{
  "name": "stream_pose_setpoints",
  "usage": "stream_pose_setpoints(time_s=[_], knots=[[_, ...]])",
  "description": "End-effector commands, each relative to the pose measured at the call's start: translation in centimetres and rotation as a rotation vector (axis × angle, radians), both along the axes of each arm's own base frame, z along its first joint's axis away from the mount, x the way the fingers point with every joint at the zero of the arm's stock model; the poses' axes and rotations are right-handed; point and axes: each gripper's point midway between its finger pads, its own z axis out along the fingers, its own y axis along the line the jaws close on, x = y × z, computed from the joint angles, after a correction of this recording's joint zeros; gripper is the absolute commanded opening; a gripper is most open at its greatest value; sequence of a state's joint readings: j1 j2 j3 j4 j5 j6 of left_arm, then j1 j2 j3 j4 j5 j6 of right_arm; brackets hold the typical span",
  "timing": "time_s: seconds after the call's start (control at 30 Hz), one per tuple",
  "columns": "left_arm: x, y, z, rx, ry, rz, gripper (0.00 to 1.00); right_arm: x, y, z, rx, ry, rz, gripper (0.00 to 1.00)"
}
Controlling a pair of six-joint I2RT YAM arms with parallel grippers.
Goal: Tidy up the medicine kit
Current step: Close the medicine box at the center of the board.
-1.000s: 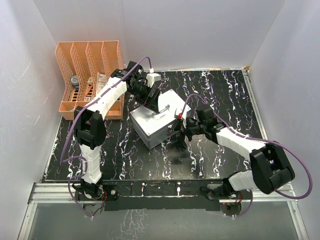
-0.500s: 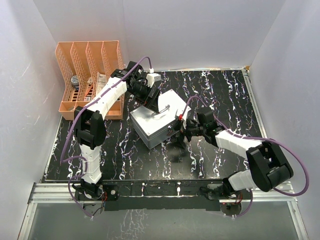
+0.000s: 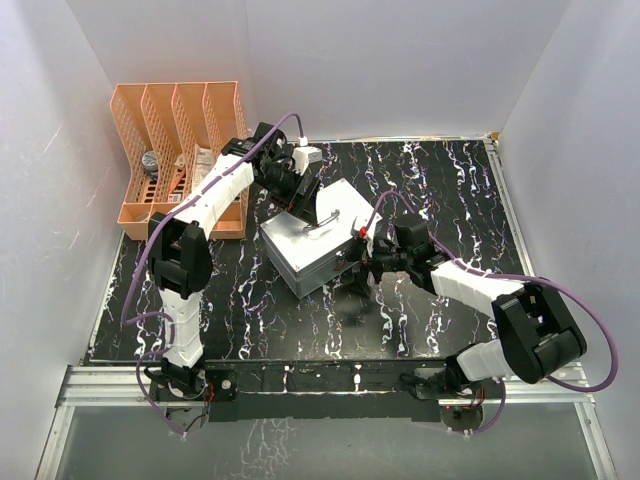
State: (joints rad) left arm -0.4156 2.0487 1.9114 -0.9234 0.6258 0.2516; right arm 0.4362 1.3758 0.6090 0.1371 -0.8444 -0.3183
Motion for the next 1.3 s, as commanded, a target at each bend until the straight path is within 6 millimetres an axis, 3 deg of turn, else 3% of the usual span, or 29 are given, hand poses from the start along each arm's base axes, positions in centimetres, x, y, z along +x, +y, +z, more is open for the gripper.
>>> stream_pose_setpoints(time_s=[0.0,1.27], knots=[[-2.6,0.9,-3.6,0.108,0.121,-0.044,0.95,0.8,1.0,2.5,0.072,-0.091,0.044,0.98],[-1.9,0.4,-3.7,0.100,0.117,-0.043,0.95,-2.8,1.0,2.5,0.102,0.011,0.101,0.98]])
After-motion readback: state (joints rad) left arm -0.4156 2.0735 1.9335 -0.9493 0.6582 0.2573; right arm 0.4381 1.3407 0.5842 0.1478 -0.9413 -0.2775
